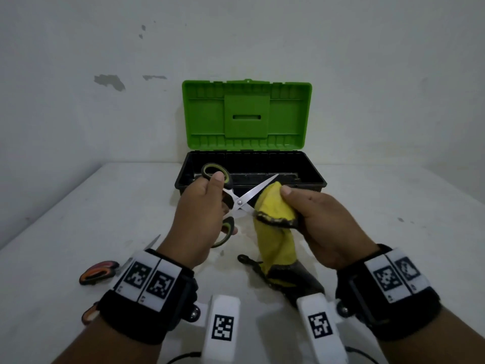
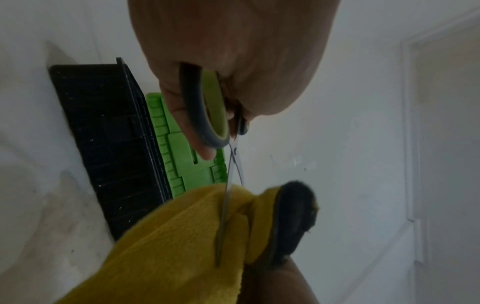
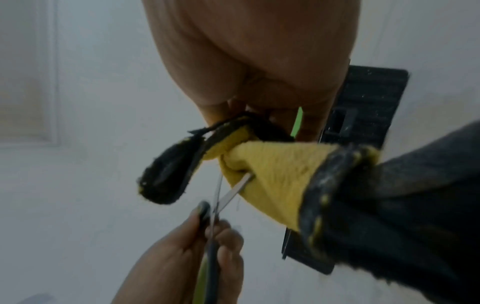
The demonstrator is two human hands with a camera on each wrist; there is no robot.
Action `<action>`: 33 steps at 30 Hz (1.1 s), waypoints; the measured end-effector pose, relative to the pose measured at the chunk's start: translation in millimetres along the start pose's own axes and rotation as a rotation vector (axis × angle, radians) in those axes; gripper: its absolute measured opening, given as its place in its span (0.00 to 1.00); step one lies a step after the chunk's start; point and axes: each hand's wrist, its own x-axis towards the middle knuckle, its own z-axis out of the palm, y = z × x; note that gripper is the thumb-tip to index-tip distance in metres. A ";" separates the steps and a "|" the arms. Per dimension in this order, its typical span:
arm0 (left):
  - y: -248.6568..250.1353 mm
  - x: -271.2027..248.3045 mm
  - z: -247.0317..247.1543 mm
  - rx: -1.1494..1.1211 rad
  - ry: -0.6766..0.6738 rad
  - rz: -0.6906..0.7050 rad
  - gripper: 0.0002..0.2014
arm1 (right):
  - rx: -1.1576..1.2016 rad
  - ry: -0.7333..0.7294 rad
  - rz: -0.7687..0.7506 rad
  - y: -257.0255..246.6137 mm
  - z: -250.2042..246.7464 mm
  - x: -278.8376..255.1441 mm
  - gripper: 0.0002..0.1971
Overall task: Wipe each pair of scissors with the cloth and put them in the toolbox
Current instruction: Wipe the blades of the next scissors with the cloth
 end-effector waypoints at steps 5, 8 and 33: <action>-3.2 -1.1 4.6 0.112 0.065 0.109 0.21 | -0.361 0.004 -0.152 -1.8 29.9 -13.5 0.09; -5.2 -2.9 3.9 0.158 0.064 0.170 0.21 | -0.502 -0.035 -0.205 -4.8 35.9 -13.8 0.08; -4.2 8.1 -7.6 -0.150 0.256 0.019 0.20 | -0.966 -0.068 -0.257 -19.1 -23.4 -8.3 0.21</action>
